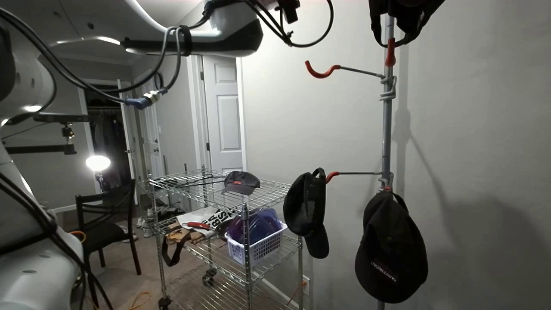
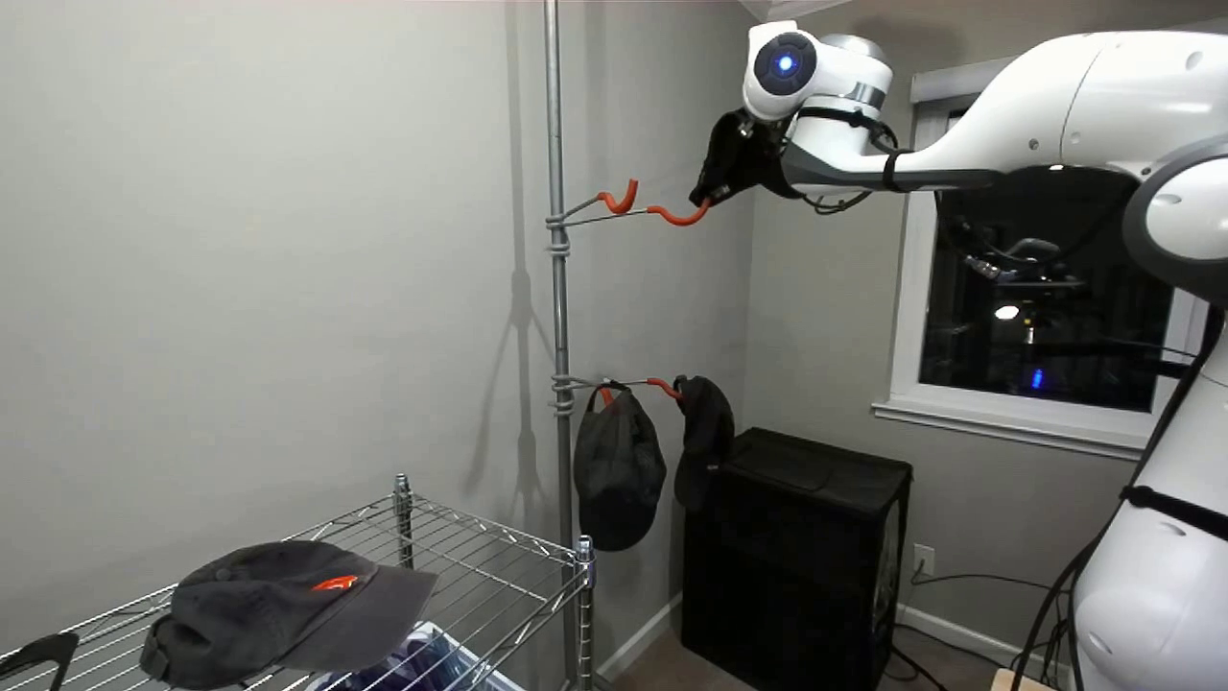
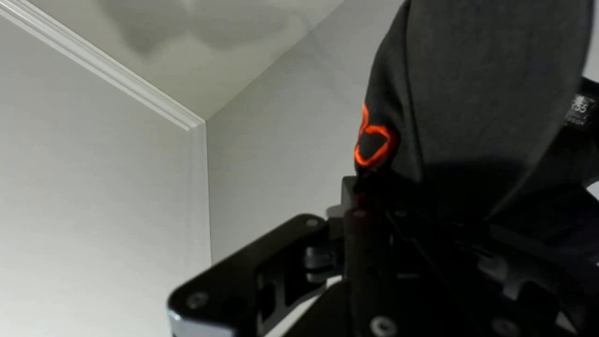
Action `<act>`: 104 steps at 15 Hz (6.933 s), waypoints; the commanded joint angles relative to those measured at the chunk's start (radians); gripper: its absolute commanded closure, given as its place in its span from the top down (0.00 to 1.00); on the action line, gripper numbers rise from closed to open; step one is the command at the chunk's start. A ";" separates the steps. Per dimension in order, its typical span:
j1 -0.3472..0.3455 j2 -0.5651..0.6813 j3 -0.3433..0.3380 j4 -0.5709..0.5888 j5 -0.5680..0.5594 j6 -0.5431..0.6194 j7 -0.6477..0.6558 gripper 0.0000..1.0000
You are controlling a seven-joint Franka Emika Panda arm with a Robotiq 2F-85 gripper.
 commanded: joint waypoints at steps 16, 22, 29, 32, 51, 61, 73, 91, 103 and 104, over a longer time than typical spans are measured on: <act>0.007 -0.121 0.016 -0.096 -0.051 -0.011 -0.102 0.02; 0.011 -0.069 0.004 -0.073 -0.154 0.011 0.156 0.02; 0.014 -0.075 -0.004 -0.070 -0.215 0.003 0.287 0.02; 0.015 -0.066 -0.007 -0.078 -0.245 -0.003 0.302 0.02; 0.020 -0.069 -0.024 -0.200 -0.352 -0.009 0.308 0.02; 0.045 -0.162 -0.044 -0.356 -0.242 0.033 -0.102 0.02; 0.097 -0.280 -0.111 -0.491 0.044 0.211 -0.429 0.47; 0.094 -0.479 -0.099 -0.673 0.330 0.223 -0.676 1.00; 0.208 -0.641 -0.048 -0.854 0.487 0.179 -0.729 1.00; 0.226 -0.658 -0.043 -0.870 0.520 0.172 -0.747 1.00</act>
